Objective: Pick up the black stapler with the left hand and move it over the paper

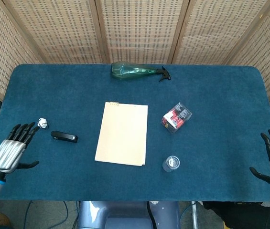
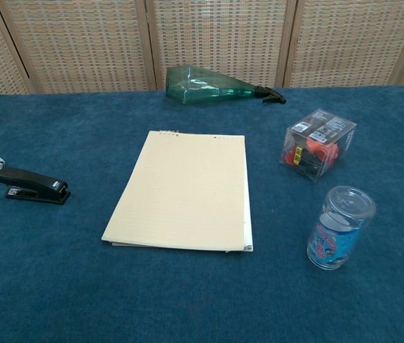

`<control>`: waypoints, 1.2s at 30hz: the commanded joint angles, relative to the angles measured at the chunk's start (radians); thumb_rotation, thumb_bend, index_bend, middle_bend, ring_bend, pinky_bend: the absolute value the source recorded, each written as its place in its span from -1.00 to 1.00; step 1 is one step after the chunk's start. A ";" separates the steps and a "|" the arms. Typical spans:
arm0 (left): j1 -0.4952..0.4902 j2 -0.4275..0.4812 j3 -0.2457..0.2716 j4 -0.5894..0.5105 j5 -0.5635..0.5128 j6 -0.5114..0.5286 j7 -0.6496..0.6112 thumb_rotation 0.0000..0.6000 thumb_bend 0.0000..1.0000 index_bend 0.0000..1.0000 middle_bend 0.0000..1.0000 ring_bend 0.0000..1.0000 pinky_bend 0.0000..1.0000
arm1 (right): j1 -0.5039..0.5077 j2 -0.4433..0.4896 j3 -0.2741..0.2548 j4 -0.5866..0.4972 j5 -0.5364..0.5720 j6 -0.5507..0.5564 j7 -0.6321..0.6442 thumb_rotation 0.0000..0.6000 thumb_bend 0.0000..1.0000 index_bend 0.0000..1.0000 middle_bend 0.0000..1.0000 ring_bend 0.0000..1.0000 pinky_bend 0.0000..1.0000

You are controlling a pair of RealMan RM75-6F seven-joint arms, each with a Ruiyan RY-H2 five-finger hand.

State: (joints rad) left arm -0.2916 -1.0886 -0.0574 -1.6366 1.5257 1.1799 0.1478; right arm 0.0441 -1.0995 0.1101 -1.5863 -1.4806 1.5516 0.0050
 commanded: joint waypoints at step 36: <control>-0.334 -0.411 0.007 0.564 -0.098 -0.345 0.012 1.00 -0.33 -0.40 -0.63 -0.19 -0.18 | 0.024 -0.036 0.018 0.058 0.092 -0.077 -0.038 1.00 -1.00 -1.00 -1.00 -1.00 -1.00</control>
State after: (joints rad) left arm -0.6253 -1.4948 -0.0511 -1.0773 1.4296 0.8311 0.1585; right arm 0.0683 -1.1355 0.1284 -1.5281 -1.3890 1.4745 -0.0326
